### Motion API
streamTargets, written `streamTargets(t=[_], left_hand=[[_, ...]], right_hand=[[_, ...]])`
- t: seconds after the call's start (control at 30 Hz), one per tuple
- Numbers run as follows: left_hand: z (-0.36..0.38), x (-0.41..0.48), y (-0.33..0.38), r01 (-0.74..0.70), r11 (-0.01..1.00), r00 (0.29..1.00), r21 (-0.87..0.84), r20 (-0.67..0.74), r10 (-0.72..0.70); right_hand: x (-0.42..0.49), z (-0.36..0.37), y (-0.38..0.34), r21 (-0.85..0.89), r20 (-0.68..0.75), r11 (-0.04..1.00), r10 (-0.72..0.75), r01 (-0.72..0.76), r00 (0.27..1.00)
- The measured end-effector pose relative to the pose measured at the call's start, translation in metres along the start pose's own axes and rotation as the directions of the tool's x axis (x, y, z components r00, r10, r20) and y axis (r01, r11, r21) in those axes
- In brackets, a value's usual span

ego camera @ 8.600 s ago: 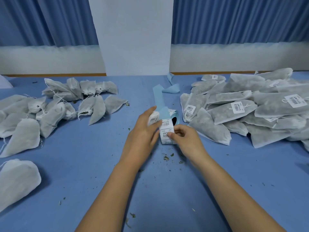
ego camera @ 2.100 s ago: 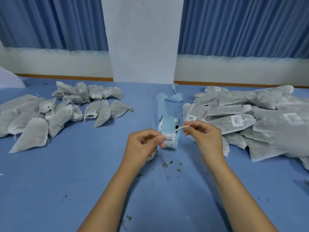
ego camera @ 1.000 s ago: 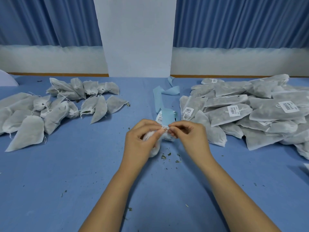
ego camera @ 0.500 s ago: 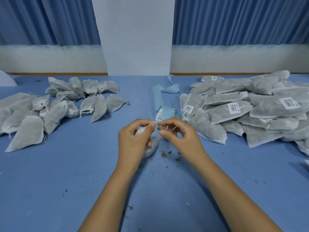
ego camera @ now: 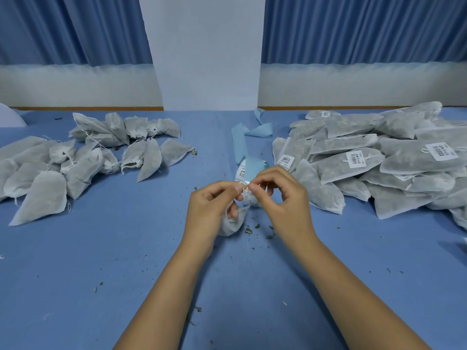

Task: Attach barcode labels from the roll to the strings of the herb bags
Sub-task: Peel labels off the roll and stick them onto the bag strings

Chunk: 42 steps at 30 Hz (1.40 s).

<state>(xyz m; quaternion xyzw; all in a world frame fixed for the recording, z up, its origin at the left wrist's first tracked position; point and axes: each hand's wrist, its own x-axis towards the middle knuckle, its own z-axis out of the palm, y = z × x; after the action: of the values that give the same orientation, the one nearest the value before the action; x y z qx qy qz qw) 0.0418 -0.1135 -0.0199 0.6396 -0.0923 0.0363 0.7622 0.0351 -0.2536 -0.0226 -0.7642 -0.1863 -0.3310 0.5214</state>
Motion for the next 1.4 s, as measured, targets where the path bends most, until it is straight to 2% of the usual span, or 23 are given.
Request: streamTargets(t=[0.07, 0.13, 0.3, 0.37, 0.43, 0.53, 0.63, 0.77, 0.83, 0.93, 1.03, 1.1, 1.2, 1.23, 1.3, 1.37, 1.4], left_hand=[[-0.001, 0.000, -0.001, -0.006, 1.000, 1.000, -0.001, -0.005, 0.006], [0.000, -0.001, -0.001, -0.011, 1.000, 1.000, 0.019, -0.002, 0.011], [0.002, -0.004, 0.002, -0.041, 0.991, 0.999, 0.129, 0.003, 0.041], [0.005, -0.006, 0.004, -0.059, 0.986, 0.998, 0.156, 0.037, 0.054], [0.007, -0.008, 0.005, -0.075, 0.985, 0.996, 0.157, 0.055, 0.067], [0.009, -0.009, 0.006, -0.083, 0.988, 0.995, 0.130, 0.064, 0.075], [0.008, -0.008, 0.006, -0.073, 0.992, 0.995, 0.101, 0.070, 0.066], [0.009, -0.010, 0.004, -0.080, 0.993, 0.993, 0.086, 0.093, 0.072], [0.007, -0.010, 0.003, -0.093, 0.988, 0.994, 0.125, 0.071, 0.085], [0.002, -0.002, 0.000, -0.103, 0.972, 0.994, 0.209, 0.000, 0.105], [-0.001, 0.003, -0.003, -0.115, 0.924, 0.993, 0.364, 0.053, 0.103], [-0.007, 0.005, -0.004, -0.114, 0.879, 0.993, 0.463, 0.086, 0.083], [-0.020, 0.008, -0.002, -0.108, 0.892, 0.991, 0.439, 0.113, 0.065], [-0.022, 0.008, -0.002, -0.109, 0.904, 0.992, 0.413, 0.097, 0.076], [-0.021, 0.009, -0.001, -0.095, 0.937, 0.994, 0.337, -0.011, 0.105], [-0.018, 0.008, 0.001, -0.060, 0.983, 0.988, 0.172, -0.133, 0.083], [-0.017, 0.008, 0.002, -0.033, 0.998, 0.984, 0.055, -0.170, 0.042]], right_hand=[[-0.001, 0.000, -0.002, -0.011, 0.025, 0.998, -0.055, 0.055, 0.998], [-0.003, 0.001, -0.002, -0.003, 0.037, 0.999, -0.032, 0.032, 0.999], [0.000, -0.001, 0.002, 0.126, 0.032, 0.958, 0.254, -0.256, 0.967], [0.001, -0.003, 0.003, 0.127, 0.023, 0.946, 0.299, -0.299, 0.954], [-0.001, -0.002, 0.003, 0.075, -0.033, 0.967, 0.246, -0.243, 0.969], [-0.005, 0.001, 0.003, -0.083, -0.125, 0.995, 0.044, -0.055, 0.991], [-0.005, 0.002, 0.004, -0.174, -0.176, 0.982, -0.106, 0.075, 0.979], [-0.006, 0.005, 0.003, -0.214, -0.195, 0.970, -0.155, 0.112, 0.968], [-0.004, 0.001, 0.002, -0.163, -0.250, 0.986, -0.069, 0.028, 0.966], [0.003, -0.011, 0.004, 0.033, -0.375, 0.984, 0.175, -0.175, 0.910], [0.008, -0.016, 0.006, 0.116, -0.399, 0.950, 0.312, -0.291, 0.862], [0.010, -0.017, 0.005, 0.214, -0.405, 0.919, 0.393, -0.332, 0.825], [0.013, -0.019, -0.001, 0.397, -0.422, 0.870, 0.455, -0.292, 0.784], [0.013, -0.019, -0.005, 0.422, -0.423, 0.869, 0.442, -0.259, 0.791], [0.008, -0.014, -0.015, 0.391, -0.395, 0.906, 0.325, -0.163, 0.859], [-0.002, -0.006, -0.025, 0.245, -0.275, 0.970, 0.067, 0.003, 0.959], [-0.007, -0.002, -0.029, 0.161, -0.171, 0.982, -0.074, 0.102, 0.982]])
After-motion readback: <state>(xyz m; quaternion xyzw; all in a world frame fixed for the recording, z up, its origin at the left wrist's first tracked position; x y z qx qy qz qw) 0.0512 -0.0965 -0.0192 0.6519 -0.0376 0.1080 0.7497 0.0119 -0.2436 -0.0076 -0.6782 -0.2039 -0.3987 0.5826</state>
